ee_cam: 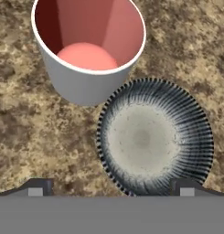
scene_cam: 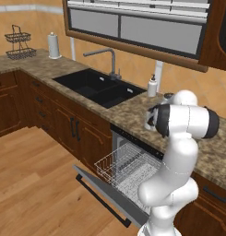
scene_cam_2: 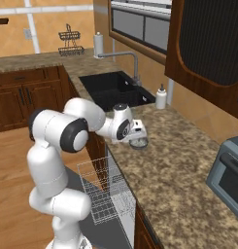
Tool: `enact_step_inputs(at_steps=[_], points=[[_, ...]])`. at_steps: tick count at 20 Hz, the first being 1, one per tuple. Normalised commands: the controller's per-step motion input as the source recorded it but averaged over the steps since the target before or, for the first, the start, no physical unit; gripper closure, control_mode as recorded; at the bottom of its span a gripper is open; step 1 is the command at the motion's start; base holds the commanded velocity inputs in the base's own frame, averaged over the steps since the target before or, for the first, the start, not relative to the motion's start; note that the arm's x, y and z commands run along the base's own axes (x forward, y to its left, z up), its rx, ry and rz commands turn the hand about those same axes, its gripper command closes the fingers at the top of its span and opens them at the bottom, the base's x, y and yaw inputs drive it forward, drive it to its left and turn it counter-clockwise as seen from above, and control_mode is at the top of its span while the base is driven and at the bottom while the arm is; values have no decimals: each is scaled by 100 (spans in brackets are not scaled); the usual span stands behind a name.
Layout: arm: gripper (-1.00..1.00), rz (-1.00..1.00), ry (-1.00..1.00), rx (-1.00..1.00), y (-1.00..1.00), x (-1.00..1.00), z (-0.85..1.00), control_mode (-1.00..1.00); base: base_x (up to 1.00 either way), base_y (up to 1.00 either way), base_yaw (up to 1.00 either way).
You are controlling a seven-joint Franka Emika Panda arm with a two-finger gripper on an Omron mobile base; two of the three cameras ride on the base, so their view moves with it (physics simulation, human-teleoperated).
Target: Pick up the cup and bowl from the counter, place them in the dishwasher, and close the dishwasher door.
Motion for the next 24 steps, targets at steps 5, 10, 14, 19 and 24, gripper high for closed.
enact_step_inputs(at_steps=[5,10,14,19,24], points=[[-100,3,-7,0,-25,9,-22,-100,0,0,0],[-100,5,-4,0,-11,19,-16,-100,0,0,0],[100,6,0,0,0,8,-12,-100,0,0,0],[100,7,0,0,1,0,-8,-100,0,0,0],[100,6,0,0,16,-13,-1,-100,0,0,0]])
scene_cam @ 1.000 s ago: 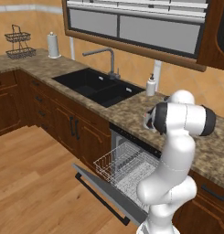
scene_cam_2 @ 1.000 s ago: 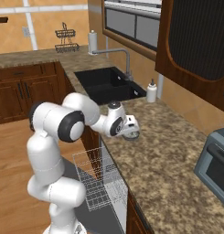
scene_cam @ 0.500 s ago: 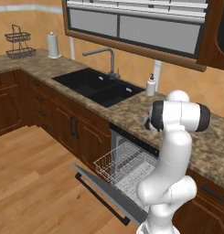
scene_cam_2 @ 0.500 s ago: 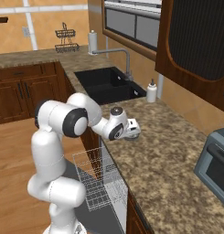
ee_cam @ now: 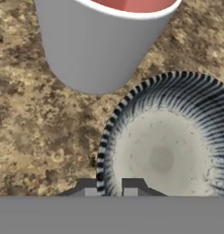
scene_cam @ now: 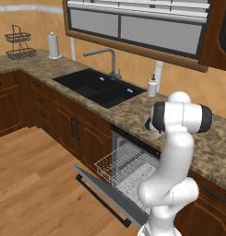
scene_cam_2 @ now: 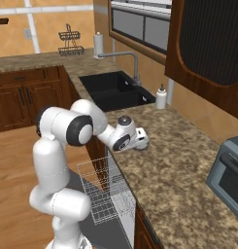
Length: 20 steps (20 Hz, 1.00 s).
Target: Pick up the cup and bowl from the counter, place them in the dishwasher, and close the dishwasher door.
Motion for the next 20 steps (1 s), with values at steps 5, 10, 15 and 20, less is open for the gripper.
enact_step_inputs(at_steps=[5,10,15,20], points=[[100,1,0,-1,63,-54,11,-100,0,0,0],[100,0,1,-3,95,-83,30,-100,0,0,0],[100,0,8,-4,100,-63,28,-100,0,0,0],[100,0,18,-1,85,-11,3,-100,0,0,0]])
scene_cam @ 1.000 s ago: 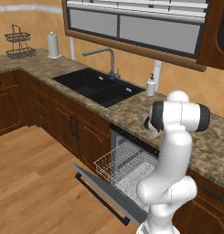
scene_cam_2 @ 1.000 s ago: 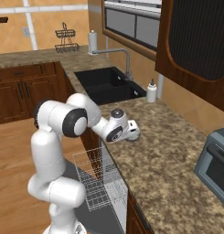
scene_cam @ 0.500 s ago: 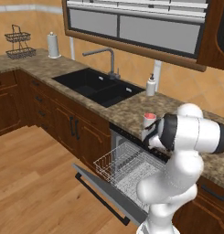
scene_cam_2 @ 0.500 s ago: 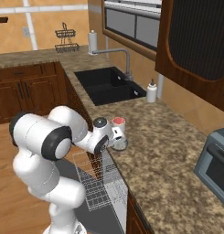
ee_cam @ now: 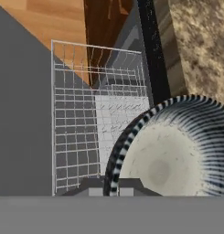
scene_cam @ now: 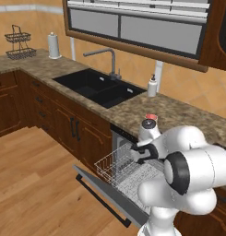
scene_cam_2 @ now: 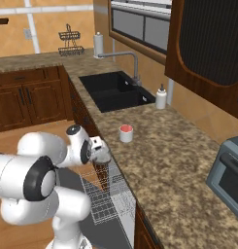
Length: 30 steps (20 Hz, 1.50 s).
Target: Pick up the cup and bowl from the counter, place them in the dishwasher, and close the dishwasher door.
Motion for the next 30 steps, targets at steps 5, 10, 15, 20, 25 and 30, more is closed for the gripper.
enact_step_inputs(at_steps=[5,10,15,20,25,30], points=[[100,0,21,0,39,19,-14,-100,0,0,0],[100,0,9,0,30,16,-57,-100,0,0,0],[100,-1,3,0,9,18,-81,-100,0,0,0],[100,-3,0,0,0,20,-91,-100,0,0,0],[100,-3,0,0,0,6,-74,-100,0,0,0],[100,-7,0,0,0,17,-59,-100,0,0,0]])
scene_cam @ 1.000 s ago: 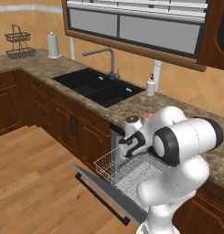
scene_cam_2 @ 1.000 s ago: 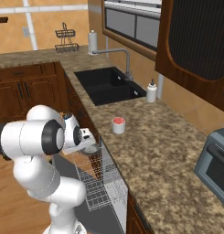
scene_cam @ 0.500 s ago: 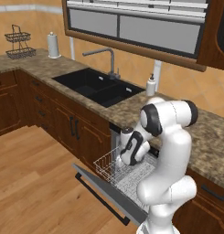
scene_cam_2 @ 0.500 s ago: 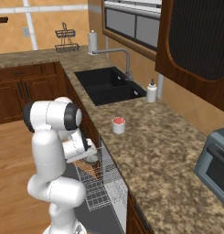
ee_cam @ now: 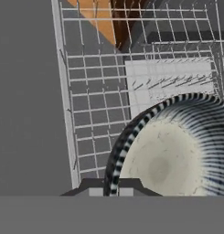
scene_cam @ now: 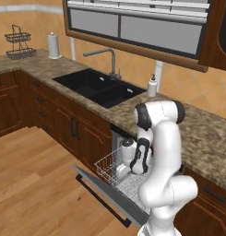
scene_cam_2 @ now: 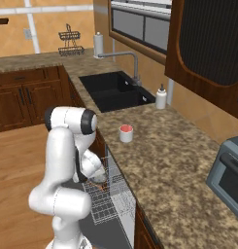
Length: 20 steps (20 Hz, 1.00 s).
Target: Pick up the cup and bowl from the counter, place them in the dishwasher, and close the dishwasher door.
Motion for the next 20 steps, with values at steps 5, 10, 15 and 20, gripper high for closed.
enact_step_inputs(at_steps=[5,10,15,20], points=[[100,-7,0,0,0,17,-46,-100,0,0,0],[-100,-8,0,0,0,42,-24,-100,0,0,0],[-100,-7,0,0,-5,39,-7,-100,0,0,0],[-100,-3,-6,0,-5,-1,23,-100,0,0,0]])
